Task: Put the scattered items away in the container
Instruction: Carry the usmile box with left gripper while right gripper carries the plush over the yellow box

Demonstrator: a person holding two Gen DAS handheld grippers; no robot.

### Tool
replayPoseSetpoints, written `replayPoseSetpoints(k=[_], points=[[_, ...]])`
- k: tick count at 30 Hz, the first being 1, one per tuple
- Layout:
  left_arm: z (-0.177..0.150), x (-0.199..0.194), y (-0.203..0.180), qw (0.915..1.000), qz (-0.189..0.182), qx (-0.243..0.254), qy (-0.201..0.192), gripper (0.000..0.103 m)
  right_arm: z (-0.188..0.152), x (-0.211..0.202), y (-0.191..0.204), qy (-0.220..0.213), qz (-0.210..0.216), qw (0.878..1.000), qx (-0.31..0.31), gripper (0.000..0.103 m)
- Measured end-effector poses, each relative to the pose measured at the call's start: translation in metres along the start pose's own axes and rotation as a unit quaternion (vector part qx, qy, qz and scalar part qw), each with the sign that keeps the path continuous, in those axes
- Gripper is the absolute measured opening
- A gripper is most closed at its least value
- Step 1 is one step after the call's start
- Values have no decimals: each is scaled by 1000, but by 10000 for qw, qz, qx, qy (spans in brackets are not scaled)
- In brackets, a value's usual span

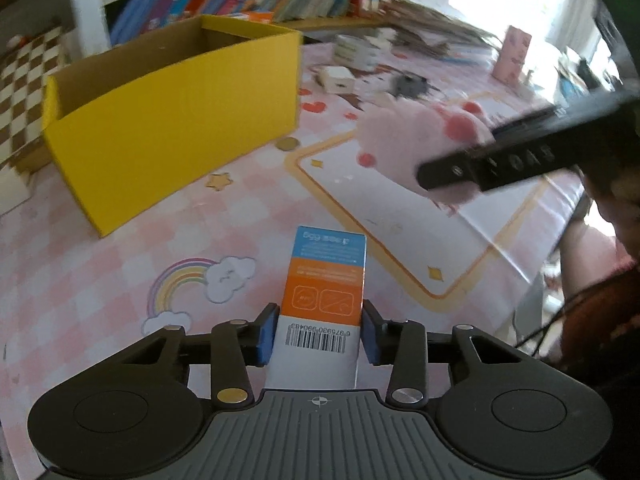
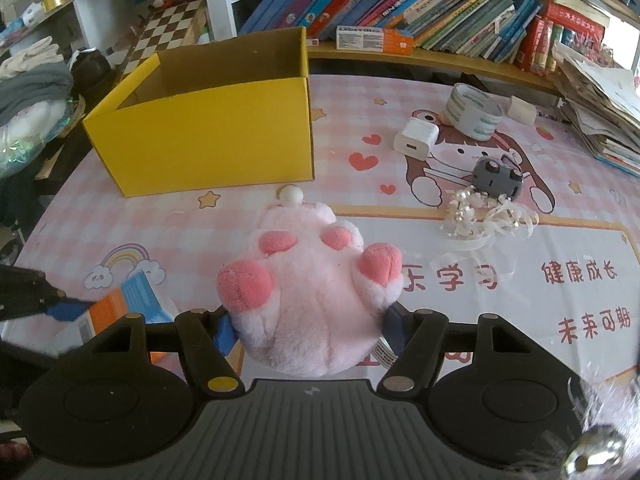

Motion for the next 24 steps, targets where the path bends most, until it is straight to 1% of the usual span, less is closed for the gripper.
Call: replayPoseSetpoints(k=[2, 6, 10, 16, 24], points=[[3, -5, 7, 9997, 65, -198, -126, 40, 1, -1, 2, -11, 18, 10000, -51, 66], [10, -12, 14, 9983, 172, -427, -358, 40, 1, -4, 7, -46, 76, 9998, -186, 66], [17, -19, 15, 9969, 209, -508, -556, 40, 3, -8, 15, -124, 173, 9991, -377, 66], [29, -29, 18, 9938, 307, -642, -857, 40, 6, -11, 22, -178, 368, 9979, -509, 66], [41, -39, 27, 9888, 398, -834, -1172, 40, 15, -13, 24, -314, 512, 9966, -567, 66]])
Point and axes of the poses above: each gripper's, at about its wrist camera, not at the fingertips, and x roughly the way its jaws point, y to its left, z to its top, the point moved 4 cm from there along x, roughly the way its jaws point, and after that the axes turned 11 degrees about -y, right-handed, at the moved point
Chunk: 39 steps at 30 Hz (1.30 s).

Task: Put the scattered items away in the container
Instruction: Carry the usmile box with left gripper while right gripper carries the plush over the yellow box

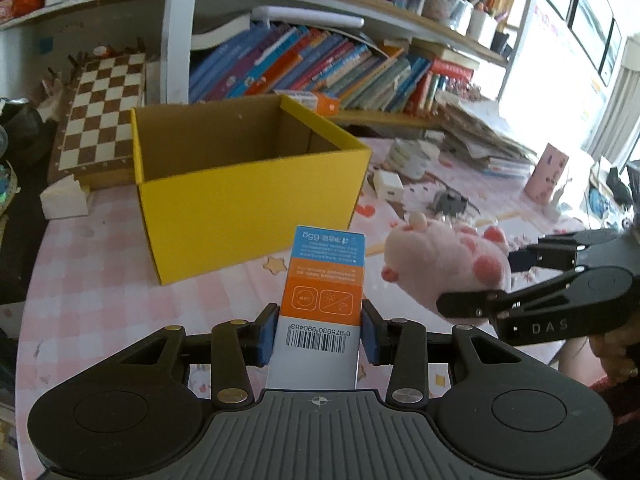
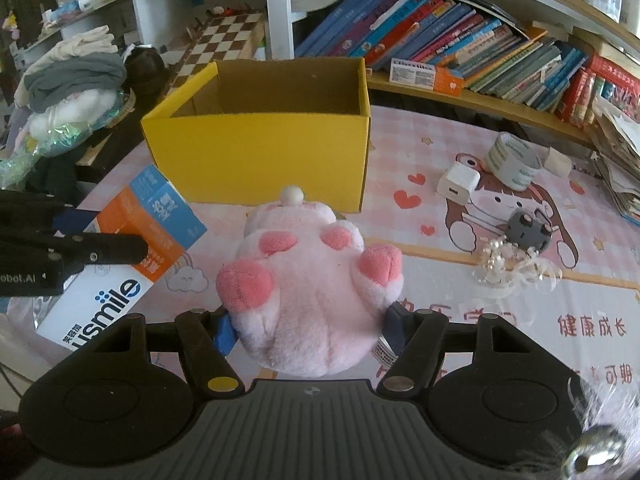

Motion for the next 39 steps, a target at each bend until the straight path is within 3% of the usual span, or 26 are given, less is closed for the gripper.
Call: replayPoseSetpoints(k=[20, 31, 39], points=[[52, -3, 12, 9973, 38, -20, -737, 40, 42, 9, 1, -441, 167, 9987, -206, 66], [93, 13, 33, 9933, 191, 88, -1135, 40, 94, 33, 4, -778, 317, 9952, -510, 66], [114, 45, 54, 9930, 263, 158, -1145, 40, 129, 70, 0, -763, 358, 9941, -681, 66]])
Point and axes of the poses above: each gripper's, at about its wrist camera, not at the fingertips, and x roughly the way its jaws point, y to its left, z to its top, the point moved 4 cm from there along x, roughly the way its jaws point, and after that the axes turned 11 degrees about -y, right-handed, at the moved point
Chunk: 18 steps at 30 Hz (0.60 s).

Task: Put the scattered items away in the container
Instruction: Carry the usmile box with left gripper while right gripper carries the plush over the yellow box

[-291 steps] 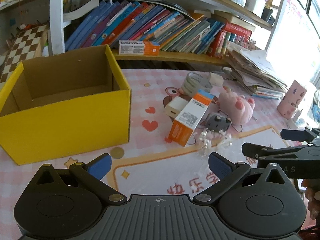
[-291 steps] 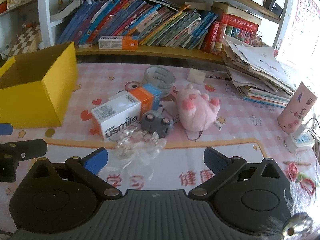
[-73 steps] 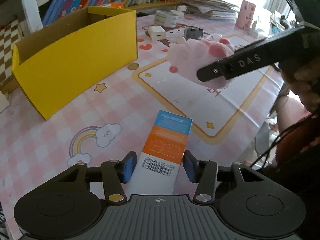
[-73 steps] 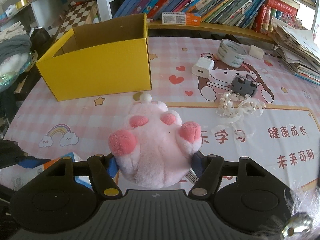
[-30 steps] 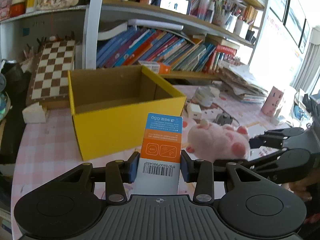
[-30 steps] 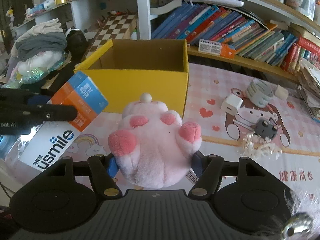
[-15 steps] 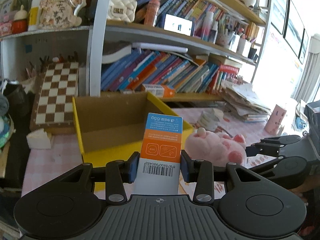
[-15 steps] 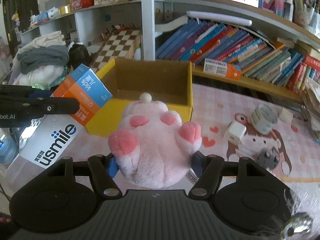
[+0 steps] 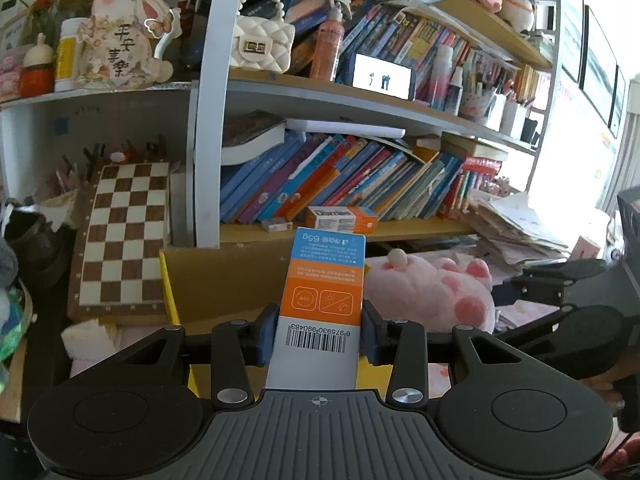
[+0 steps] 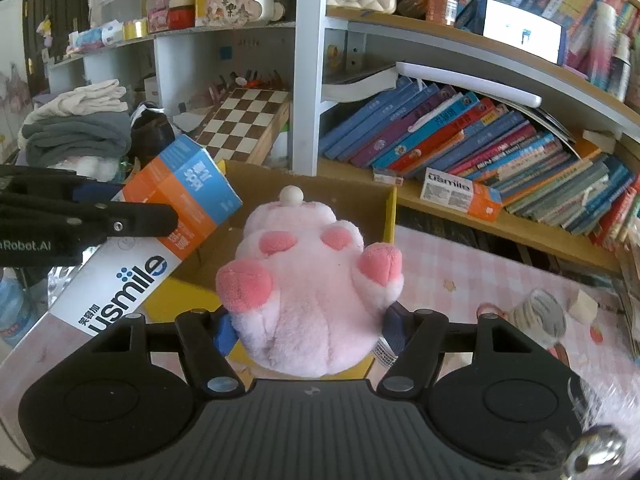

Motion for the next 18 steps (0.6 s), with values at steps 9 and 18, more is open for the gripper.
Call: replayPoseSetpoints(k=[9, 18], points=[[7, 54, 26, 9997, 227, 90, 71, 38, 22, 68, -6, 125, 79, 9993, -335, 66], [-11, 96, 49, 9975, 498, 68, 491, 38, -2, 127, 0, 787, 351, 9938, -708, 66]])
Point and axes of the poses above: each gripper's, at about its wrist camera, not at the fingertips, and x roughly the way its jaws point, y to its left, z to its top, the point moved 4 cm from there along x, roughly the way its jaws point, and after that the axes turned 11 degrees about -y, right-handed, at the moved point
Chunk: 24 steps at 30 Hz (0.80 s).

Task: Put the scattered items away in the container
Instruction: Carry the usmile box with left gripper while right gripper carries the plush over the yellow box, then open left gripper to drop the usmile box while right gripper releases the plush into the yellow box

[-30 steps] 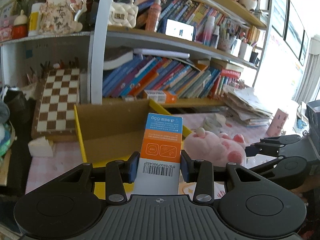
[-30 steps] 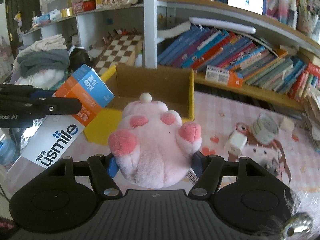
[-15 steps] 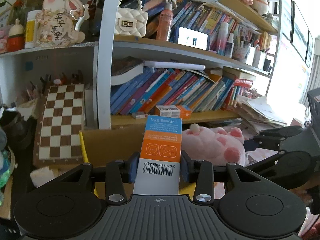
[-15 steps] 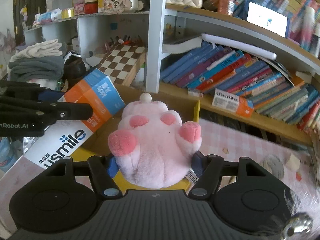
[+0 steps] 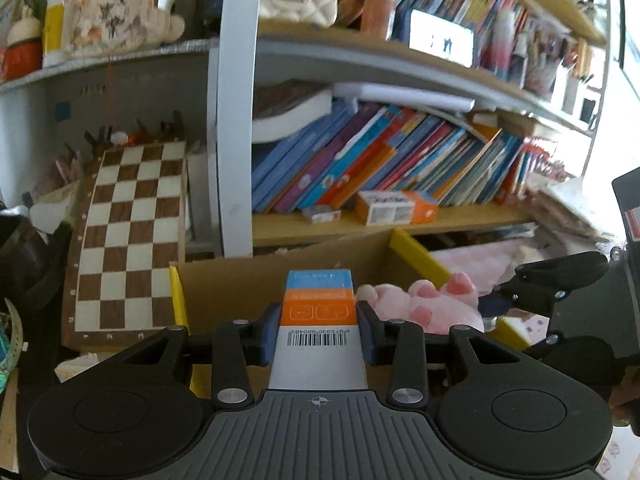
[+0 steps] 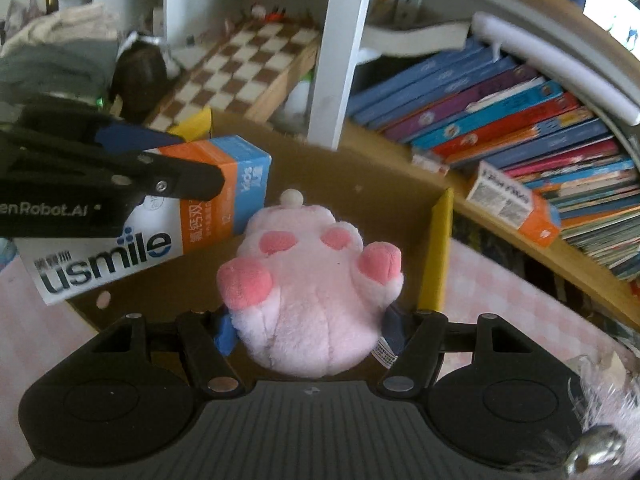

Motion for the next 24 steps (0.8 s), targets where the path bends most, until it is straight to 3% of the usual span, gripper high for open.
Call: replayPoseSetpoints(k=[10, 20, 24], points=[[-22, 39, 12, 9978, 162, 165, 613, 38, -6, 29, 2, 364, 181, 9990, -181, 66], [-23, 41, 8, 9957, 246, 409, 798, 38, -5, 34, 4, 397, 146, 9986, -310, 70], [-22, 38, 4, 9956, 219, 449, 790, 49, -4, 32, 3, 377, 144, 9989, -243, 74]])
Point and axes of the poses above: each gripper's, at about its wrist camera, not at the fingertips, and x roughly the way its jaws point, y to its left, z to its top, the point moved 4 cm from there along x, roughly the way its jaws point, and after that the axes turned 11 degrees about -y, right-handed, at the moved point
